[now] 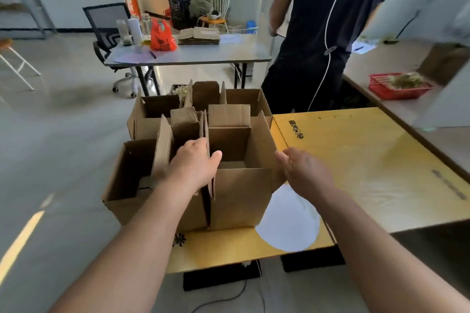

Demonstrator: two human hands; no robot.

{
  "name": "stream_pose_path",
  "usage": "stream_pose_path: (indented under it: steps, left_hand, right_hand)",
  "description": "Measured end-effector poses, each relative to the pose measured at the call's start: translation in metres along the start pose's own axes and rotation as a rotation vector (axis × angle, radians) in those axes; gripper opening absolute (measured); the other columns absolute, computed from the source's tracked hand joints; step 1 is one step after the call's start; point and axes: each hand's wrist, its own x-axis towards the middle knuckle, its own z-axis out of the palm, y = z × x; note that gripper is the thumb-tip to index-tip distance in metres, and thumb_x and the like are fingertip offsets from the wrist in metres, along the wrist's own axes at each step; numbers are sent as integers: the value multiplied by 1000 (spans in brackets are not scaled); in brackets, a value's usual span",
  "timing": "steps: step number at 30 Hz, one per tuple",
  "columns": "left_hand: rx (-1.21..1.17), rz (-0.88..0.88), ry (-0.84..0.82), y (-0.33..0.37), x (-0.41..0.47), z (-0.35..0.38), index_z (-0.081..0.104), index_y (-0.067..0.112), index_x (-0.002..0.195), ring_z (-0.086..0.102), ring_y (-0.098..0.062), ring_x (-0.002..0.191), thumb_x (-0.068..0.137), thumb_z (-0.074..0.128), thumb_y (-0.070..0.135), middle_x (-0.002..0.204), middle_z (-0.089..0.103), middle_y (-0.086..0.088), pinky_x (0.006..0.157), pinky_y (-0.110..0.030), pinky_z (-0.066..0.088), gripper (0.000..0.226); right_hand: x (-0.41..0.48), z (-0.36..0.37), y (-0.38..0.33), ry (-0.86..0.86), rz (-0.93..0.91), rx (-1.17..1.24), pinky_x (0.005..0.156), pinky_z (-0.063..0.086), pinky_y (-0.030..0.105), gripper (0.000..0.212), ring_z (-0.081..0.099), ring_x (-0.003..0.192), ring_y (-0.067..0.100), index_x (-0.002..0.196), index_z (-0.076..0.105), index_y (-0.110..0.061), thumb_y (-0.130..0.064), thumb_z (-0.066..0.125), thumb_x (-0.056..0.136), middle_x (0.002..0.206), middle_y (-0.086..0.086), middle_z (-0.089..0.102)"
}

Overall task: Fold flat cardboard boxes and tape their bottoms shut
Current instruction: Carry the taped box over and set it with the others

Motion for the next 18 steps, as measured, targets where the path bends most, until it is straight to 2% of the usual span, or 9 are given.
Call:
stream_pose_path:
  steps: [2,5,11,15,18]
  left_hand:
    - [-16,124,155,17,-7,3,38,20,144,31,-25,139,97,44,42,152,33,-5,105,-40,37,52]
    - [-91,326,207,49,-26,22,47,18,139,32,-22,138,96,46,39,149,40,-3,105,-38,36,48]
    - [-29,589,19,125,-58,89,51,18,133,41,-17,124,94,48,42,135,51,2,100,-32,35,46]
    - [85,631,-143,181,-71,139,42,19,140,38,-19,127,96,44,48,139,46,2,101,-32,32,53]
    - [151,668,-229,227,-84,173,38,21,142,39,-19,128,95,43,52,140,45,3,101,-32,32,56]
  right_hand:
    - [-10,-12,13,67,30,-12,70,34,28,40,57,96,26,127,52,-17,-43,38,100,121,7,58]
    - [-28,-27,38,120,38,-67,73,43,31,39,59,103,26,132,50,-21,-38,48,97,130,3,53]
    - [-72,-42,108,158,136,-133,79,47,34,38,56,108,23,130,50,-28,-38,52,94,134,-3,48]
    - [-107,-51,172,152,221,-161,89,46,34,41,51,117,22,132,51,-25,-39,51,93,135,0,48]
    - [-132,-63,221,149,296,-149,90,43,34,44,51,116,23,133,49,-24,-42,49,92,136,1,48]
